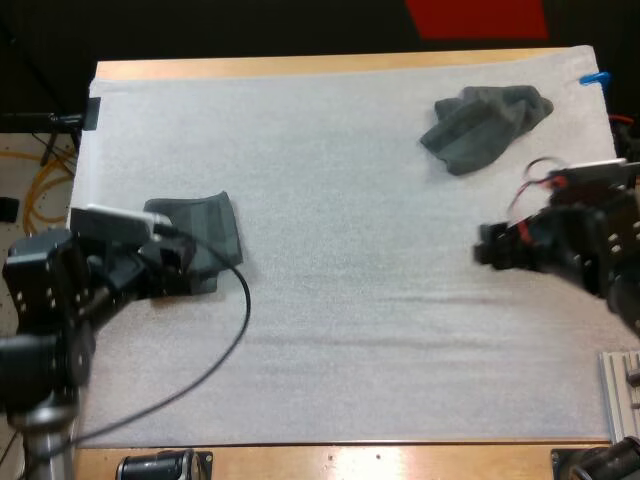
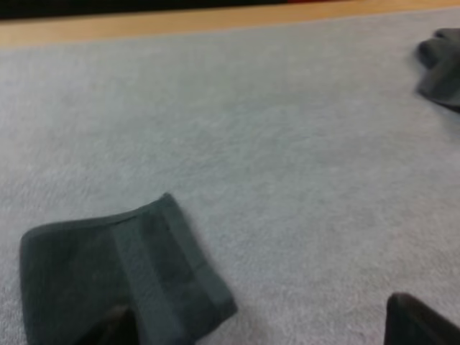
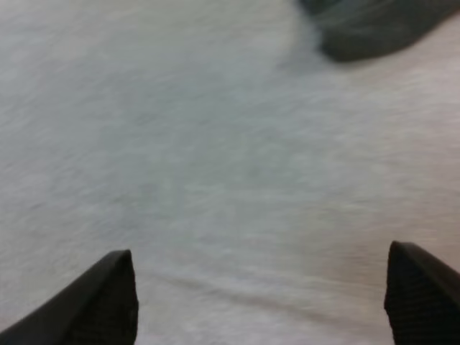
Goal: Pick towel from pile fold and stack
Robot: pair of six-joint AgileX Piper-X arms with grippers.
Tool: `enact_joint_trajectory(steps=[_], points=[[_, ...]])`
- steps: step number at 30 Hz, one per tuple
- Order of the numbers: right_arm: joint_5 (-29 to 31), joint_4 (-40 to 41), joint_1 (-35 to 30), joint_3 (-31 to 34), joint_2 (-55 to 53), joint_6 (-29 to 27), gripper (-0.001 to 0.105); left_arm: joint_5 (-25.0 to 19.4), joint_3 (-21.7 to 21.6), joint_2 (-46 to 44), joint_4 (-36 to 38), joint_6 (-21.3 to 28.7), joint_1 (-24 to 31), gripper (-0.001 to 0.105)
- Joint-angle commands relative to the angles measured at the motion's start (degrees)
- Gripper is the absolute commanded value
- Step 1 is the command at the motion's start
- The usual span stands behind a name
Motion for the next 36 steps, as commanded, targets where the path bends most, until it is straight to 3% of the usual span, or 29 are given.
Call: enact_joint_trajectory(steps=[1,7,14,20,25,31,36], points=[[0.18,-0.02,-2.35,-0.16,-0.44,-2.40,0.069,0.15,-0.31,-1.33,0.41,0.27,-0.92,0.067],[0.18,0.51,-13.37,-0.16,-3.09,-8.14,0.069,-1.59,-0.31,-5.22,1.20,0.92,-3.44,0.067],[0.28,0.85,-23.15,-0.16,-10.89,-10.83,0.069,-8.41,-0.31,-7.92,1.42,3.28,-4.01,0.067],[0.28,3.25,-22.87,0.02,-19.38,-11.90,0.069,-9.32,-0.31,-9.92,1.99,3.28,-7.39,0.067],[0.28,3.60,-22.88,3.15,-30.25,-11.93,0.069,-14.88,-0.31,-15.47,5.02,3.80,-9.04,0.067],[0.28,3.83,-22.88,9.90,-46.03,-9.54,0.069,-16.51,0.46,-25.68,7.58,5.40,-9.05,0.067],[0.28,4.44,-22.88,12.41,-57.21,-9.28,0.069,-19.92,4.02,-39.00,9.07,6.21,-9.05,0.067]])
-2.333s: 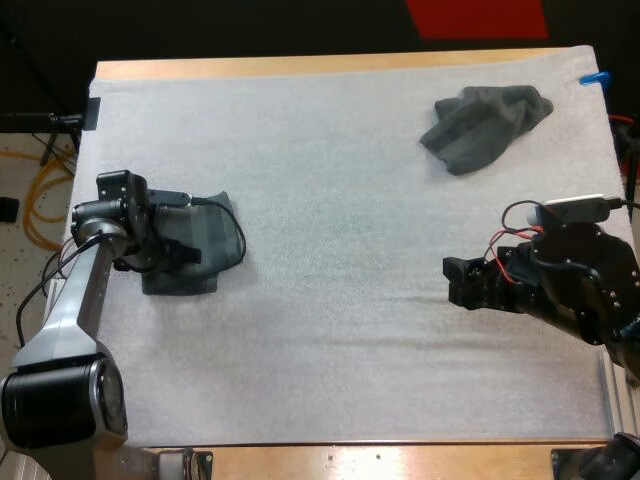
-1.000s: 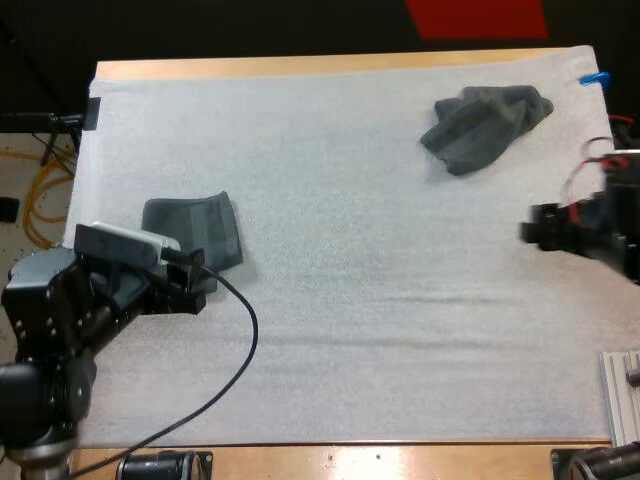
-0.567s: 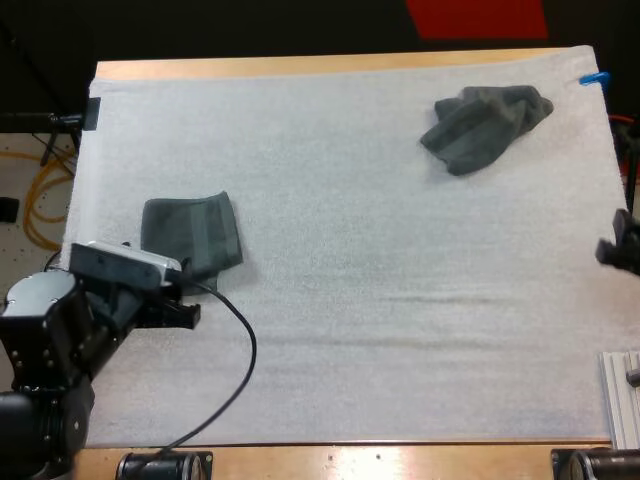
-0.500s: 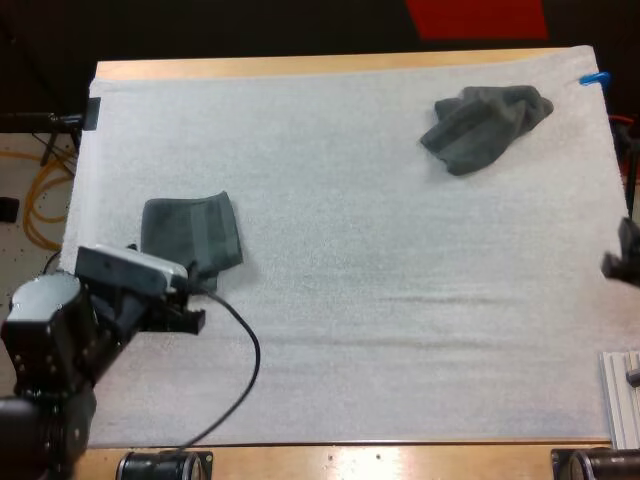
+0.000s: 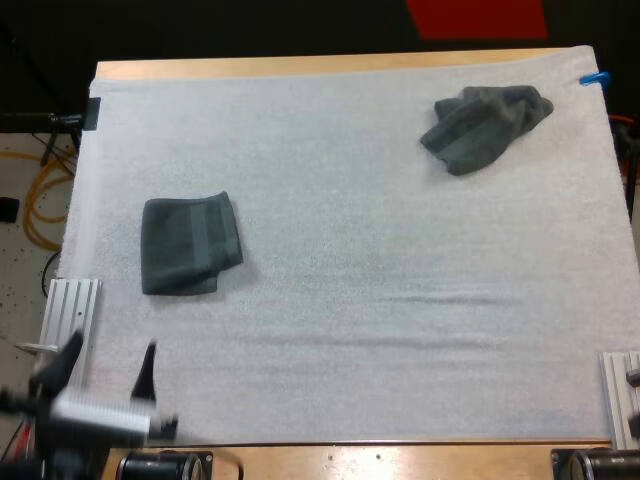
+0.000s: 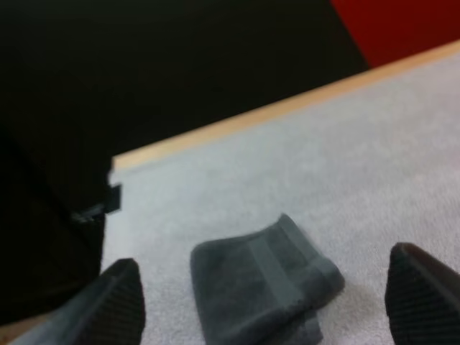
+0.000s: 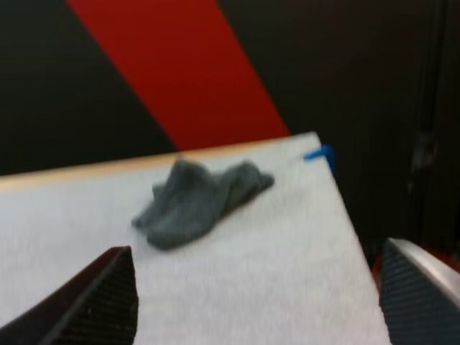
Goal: Pick towel from pile fold and stack
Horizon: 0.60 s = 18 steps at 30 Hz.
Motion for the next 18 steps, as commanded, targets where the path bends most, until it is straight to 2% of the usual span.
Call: enact_joint_trajectory(steps=[1,6,9,11,14,18], points=[[-0.14,0.08,0.04,0.15,-1.86,-0.11,0.069,-0.58,0.57,-3.57,0.88,0.22,-0.18,0.067],[0.29,3.42,0.04,-0.62,-6.04,-0.22,0.069,-0.61,1.07,-14.69,10.06,0.22,-0.18,0.067],[-0.08,4.39,0.04,-0.04,-6.05,-0.26,0.069,-1.98,-0.29,-15.08,19.57,0.22,0.37,0.067],[-0.07,4.36,0.04,0.43,-6.05,-0.26,0.069,-3.01,-0.27,-15.23,21.77,0.22,0.58,0.067],[-0.07,3.36,0.04,1.84,-6.05,-0.26,0.069,-2.77,-0.07,-15.54,21.00,-0.10,0.56,0.067],[-0.07,1.46,0.04,4.55,-6.05,-0.29,0.069,-1.98,2.33,-15.39,14.98,-0.22,0.56,0.067]])
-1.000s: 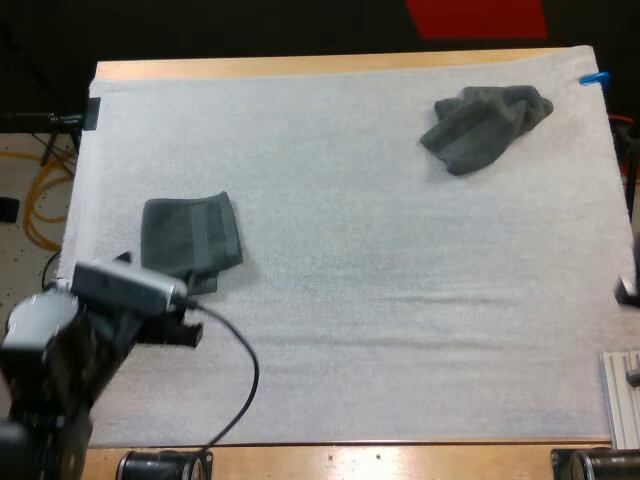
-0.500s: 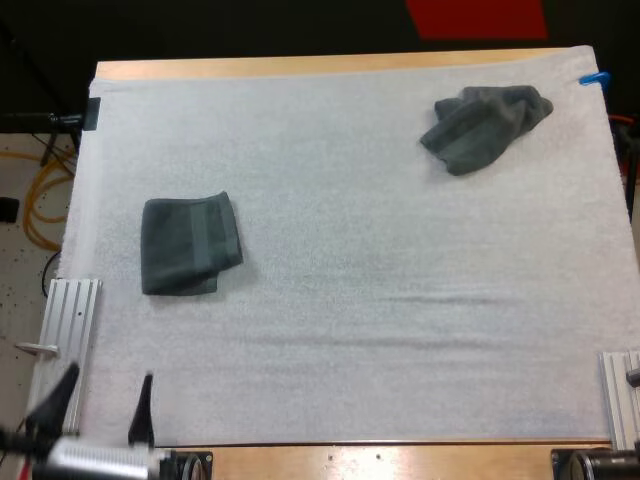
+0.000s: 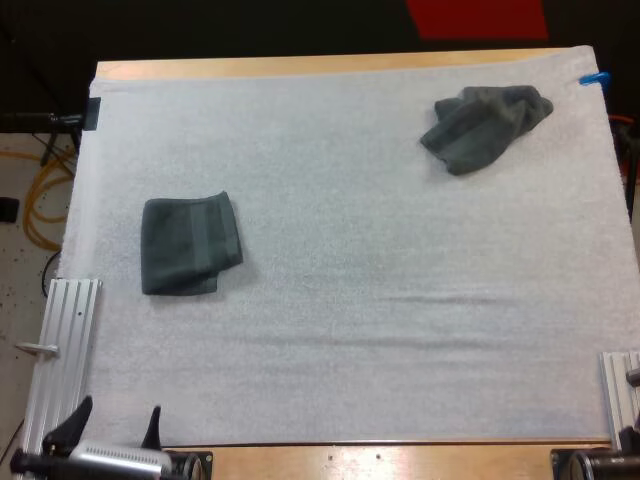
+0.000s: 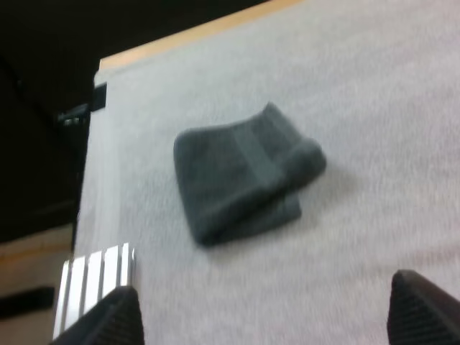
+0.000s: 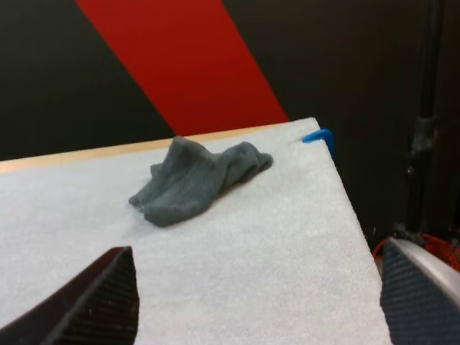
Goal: Pick towel from pile fold and stack
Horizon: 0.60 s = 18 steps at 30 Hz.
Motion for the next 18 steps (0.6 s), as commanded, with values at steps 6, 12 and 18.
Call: enact_joint_trajectory(steps=[6,12,18], points=[[-0.65,-1.52,0.04,7.40,-2.15,-2.81,0.069,4.22,10.15,-7.92,-14.07,-0.66,-0.06,0.067],[-4.16,-7.77,0.04,14.39,-2.15,-3.66,0.069,6.45,20.46,-7.79,-22.03,-3.73,-0.06,0.067],[-4.62,-7.86,0.04,18.30,-2.07,-3.66,0.069,6.90,21.97,-7.68,-25.44,-3.71,-0.06,0.067]])
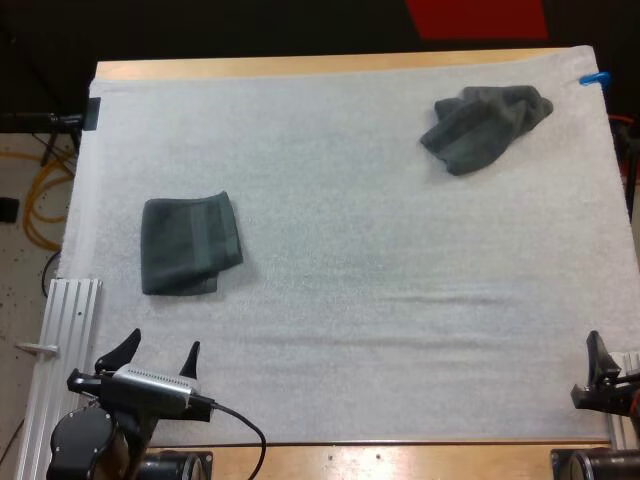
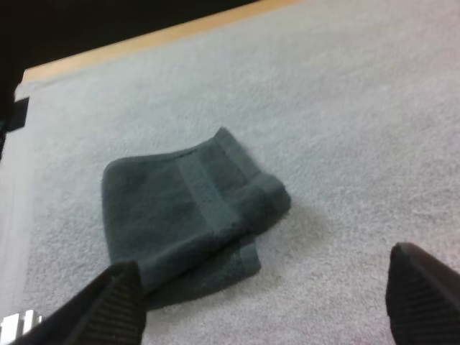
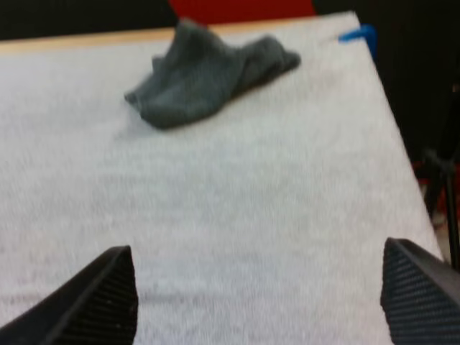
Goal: Pick towel from pile fold and stack
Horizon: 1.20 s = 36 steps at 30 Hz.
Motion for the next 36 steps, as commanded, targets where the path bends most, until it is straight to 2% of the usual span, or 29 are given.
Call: enact_joint_trajectory(steps=[1,36], points=[[-0.46,0.02,0.04,0.57,-2.17,-0.70,0.069,0.30,-0.01,-7.82,-0.45,-0.65,-0.06,0.067],[0.00,-0.19,0.04,0.77,-2.17,-0.70,0.069,0.40,-0.01,-7.82,-0.45,-0.50,-0.06,0.067]])
